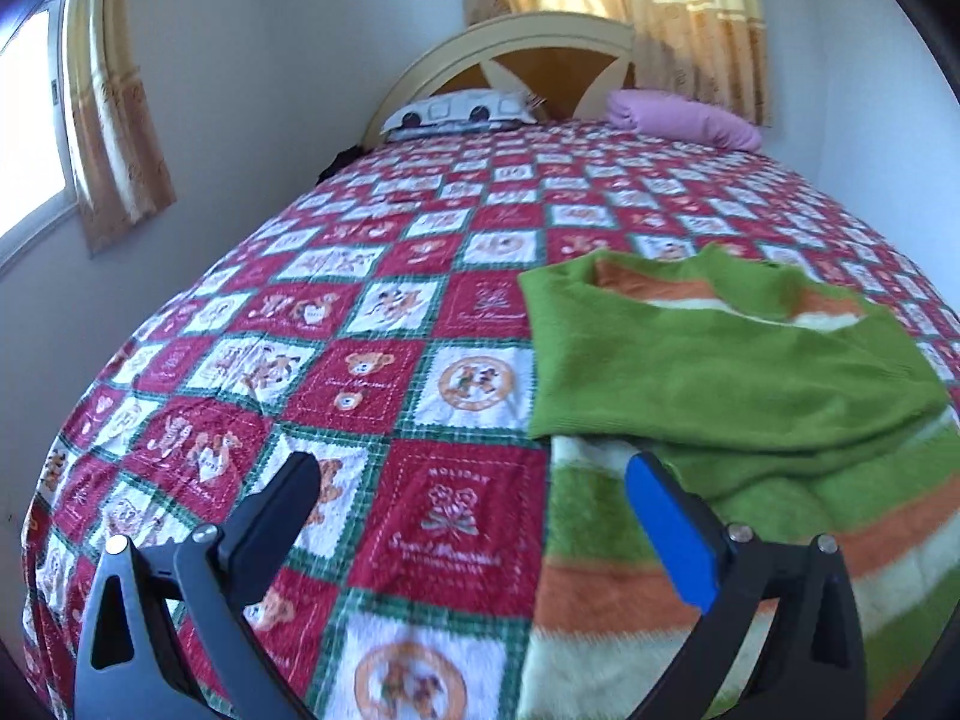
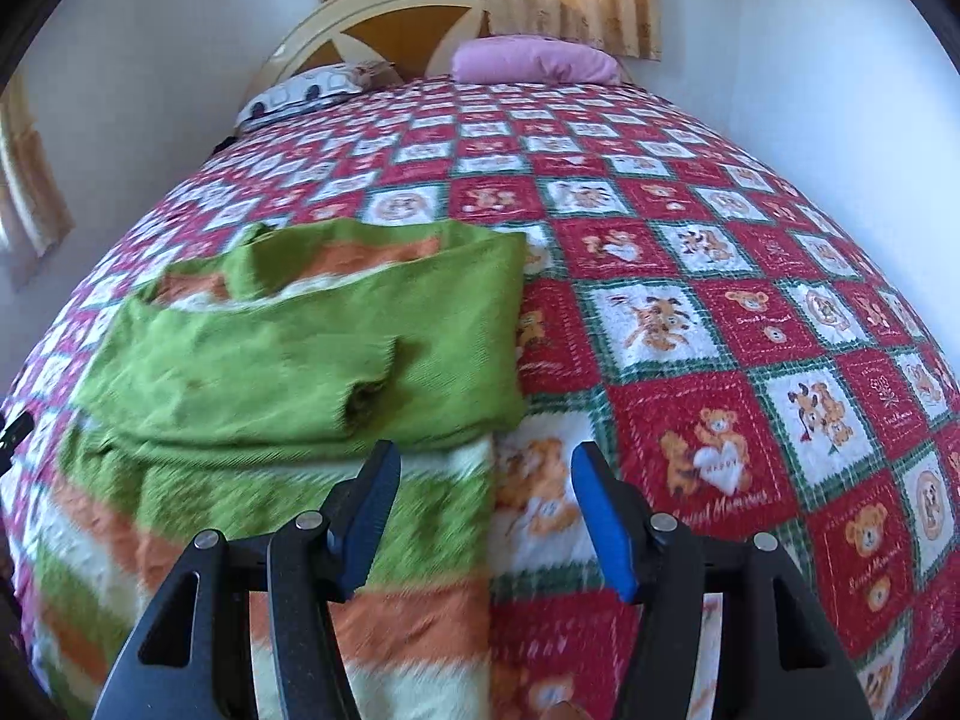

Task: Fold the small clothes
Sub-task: 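Release and withdraw both grippers from the folded sweater, then move both grippers to the ribbed green hem and grasp it, then lift the hem with both grippers and fold it over toward the collar, then open both grippers and release the folded hem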

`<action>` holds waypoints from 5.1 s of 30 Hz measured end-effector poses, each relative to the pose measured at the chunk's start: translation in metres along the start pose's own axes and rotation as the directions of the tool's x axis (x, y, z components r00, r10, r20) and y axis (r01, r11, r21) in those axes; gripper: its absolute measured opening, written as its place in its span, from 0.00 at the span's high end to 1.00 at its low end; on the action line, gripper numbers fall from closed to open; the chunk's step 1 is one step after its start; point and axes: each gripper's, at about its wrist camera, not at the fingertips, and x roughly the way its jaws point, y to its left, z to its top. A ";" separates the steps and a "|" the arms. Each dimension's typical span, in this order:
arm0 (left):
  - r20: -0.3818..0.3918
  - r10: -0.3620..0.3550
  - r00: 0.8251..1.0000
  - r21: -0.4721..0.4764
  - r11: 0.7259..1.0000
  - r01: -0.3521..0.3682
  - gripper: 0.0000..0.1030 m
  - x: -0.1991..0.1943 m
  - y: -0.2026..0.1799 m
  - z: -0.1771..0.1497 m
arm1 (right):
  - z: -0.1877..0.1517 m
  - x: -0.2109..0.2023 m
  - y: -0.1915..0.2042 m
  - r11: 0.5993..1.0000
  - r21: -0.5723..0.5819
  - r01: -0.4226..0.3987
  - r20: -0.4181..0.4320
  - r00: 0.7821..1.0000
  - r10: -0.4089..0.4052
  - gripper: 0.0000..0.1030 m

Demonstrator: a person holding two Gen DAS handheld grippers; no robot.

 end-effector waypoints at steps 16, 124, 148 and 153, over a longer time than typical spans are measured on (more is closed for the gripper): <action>0.042 -0.054 0.998 0.048 0.997 0.052 0.00 -0.059 -0.005 -0.029 | -0.052 -0.072 0.030 0.993 -0.093 -0.079 0.013 0.997 0.081 0.40; -0.011 -0.313 0.950 0.122 0.942 0.312 0.92 -0.054 -0.003 0.035 | 0.011 -0.155 0.026 0.990 -0.135 -0.039 0.326 0.942 0.082 0.97; -0.078 -0.142 0.987 0.072 0.986 0.148 0.37 0.088 -0.021 0.080 | 0.101 0.061 -0.025 0.999 0.036 -0.004 0.055 0.999 0.002 0.93; -0.055 -0.180 0.982 0.088 0.979 0.185 0.37 0.078 -0.006 0.077 | 0.084 0.056 -0.045 0.996 0.071 -0.060 0.041 0.998 0.058 0.57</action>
